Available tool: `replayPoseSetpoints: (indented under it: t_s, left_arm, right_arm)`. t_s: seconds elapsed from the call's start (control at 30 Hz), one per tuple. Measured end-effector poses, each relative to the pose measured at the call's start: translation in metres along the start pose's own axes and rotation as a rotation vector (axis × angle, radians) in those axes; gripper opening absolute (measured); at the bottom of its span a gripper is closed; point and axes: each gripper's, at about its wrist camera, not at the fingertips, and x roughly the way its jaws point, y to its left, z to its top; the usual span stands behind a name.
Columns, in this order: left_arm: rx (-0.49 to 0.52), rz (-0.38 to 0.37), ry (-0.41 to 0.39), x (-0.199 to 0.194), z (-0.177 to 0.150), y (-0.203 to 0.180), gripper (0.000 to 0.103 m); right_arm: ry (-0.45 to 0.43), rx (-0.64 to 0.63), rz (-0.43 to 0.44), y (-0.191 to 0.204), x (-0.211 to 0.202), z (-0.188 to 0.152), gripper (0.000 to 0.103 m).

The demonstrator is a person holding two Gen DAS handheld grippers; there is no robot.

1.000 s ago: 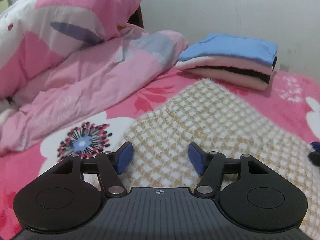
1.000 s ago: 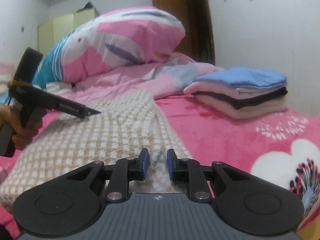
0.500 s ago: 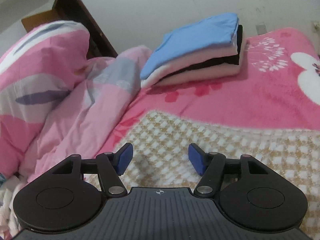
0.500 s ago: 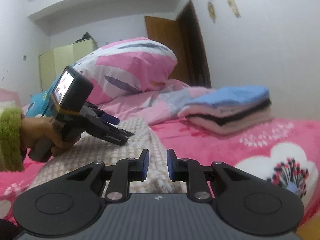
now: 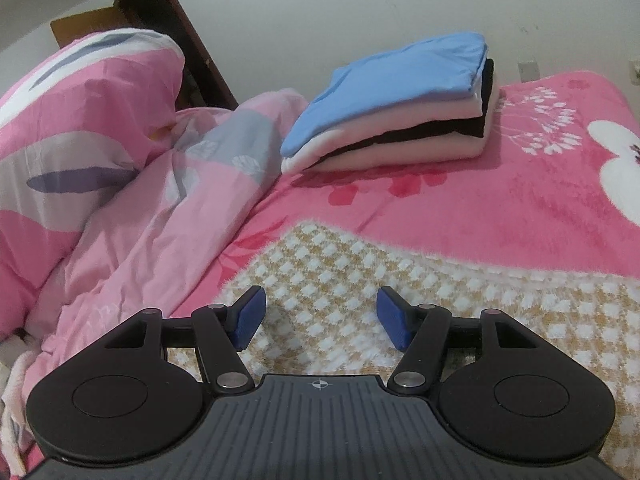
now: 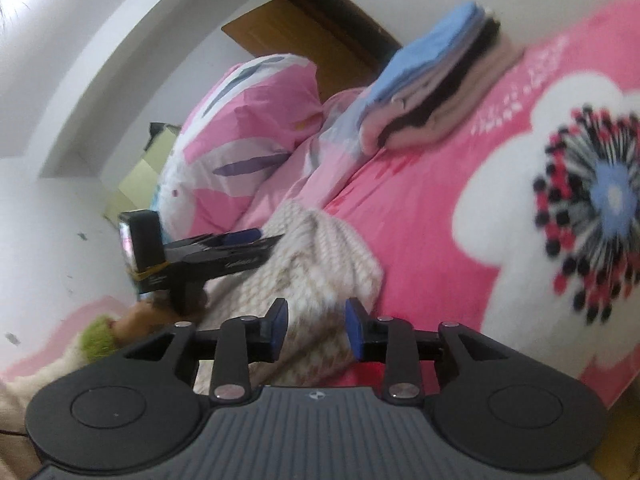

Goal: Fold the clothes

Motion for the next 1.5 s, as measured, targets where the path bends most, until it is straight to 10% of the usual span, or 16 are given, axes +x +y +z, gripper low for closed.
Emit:
replayPoseSetpoints:
  t_s: [0.9, 1.13, 1.5]
  left_arm:
    - [-0.031, -0.014, 0.01, 0.007, 0.001, 0.0, 0.062]
    - [-0.07, -0.041, 0.008, 0.008, -0.001, 0.006, 0.062]
    - [-0.105, -0.069, 0.001, 0.007, -0.004, 0.012, 0.062]
  right_arm:
    - [-0.018, 0.051, -0.062, 0.001, 0.003, -0.008, 0.018]
    - [-0.083, -0.238, -0.136, 0.046, -0.007, 0.031, 0.019]
    - [0.31, -0.48, -0.202, 0.045, 0.135, 0.071, 0.019]
